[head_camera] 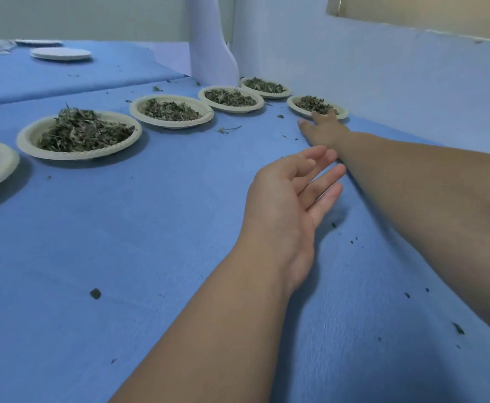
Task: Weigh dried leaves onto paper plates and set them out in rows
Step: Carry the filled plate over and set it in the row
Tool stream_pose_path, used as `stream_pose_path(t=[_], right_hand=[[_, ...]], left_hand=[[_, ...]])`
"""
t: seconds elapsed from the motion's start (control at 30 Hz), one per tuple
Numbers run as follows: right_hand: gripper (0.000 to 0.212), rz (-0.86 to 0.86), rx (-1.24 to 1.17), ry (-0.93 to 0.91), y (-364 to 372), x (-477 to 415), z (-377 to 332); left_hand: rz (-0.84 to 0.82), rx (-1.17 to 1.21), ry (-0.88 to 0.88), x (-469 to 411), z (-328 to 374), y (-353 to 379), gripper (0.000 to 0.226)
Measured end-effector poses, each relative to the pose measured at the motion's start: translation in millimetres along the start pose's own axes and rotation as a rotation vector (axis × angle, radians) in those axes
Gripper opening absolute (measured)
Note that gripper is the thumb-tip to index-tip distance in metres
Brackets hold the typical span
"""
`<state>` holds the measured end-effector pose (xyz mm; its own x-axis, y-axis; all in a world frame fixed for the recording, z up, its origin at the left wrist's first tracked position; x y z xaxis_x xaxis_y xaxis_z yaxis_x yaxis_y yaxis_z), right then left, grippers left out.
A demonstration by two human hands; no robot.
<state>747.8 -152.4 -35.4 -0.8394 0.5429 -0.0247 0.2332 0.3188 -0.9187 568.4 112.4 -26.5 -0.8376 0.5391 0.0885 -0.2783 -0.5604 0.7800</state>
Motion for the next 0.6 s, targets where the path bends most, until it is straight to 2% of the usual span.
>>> stream_pose_path(t=[0.13,0.2,0.37,0.6], right_hand=[[0.049,0.164,0.109,-0.089,-1.2,6.9,0.0],[0.045,0.135,0.142,-0.128,0.8,5.4,-2.0],[0.065,-0.062,0.123,-0.081,8.3,-4.8,-0.9],[0.091,-0.16,0.268,0.023,8.6,-20.0,9.4]], left_hand=[[0.015,0.063,-0.021,0.6,2.7,-2.1,0.032],[0.029,0.097,-0.026,0.4,3.9,-1.6,0.033],[0.061,0.179,-0.026,-0.1,8.5,-5.5,0.034],[0.039,0.175,-0.043,0.2,3.5,-5.1,0.035]])
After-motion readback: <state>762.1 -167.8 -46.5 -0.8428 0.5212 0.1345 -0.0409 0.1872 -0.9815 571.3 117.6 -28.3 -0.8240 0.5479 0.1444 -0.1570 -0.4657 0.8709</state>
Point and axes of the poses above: each hand's wrist, its own x-axis away from the middle knuckle, its own y-axis out of the palm, z = x × y, the point moved 3 cm from there along -x, towards the middle knuckle, and after that the axes turned 4 degrees about y, right-handed, at the moved point
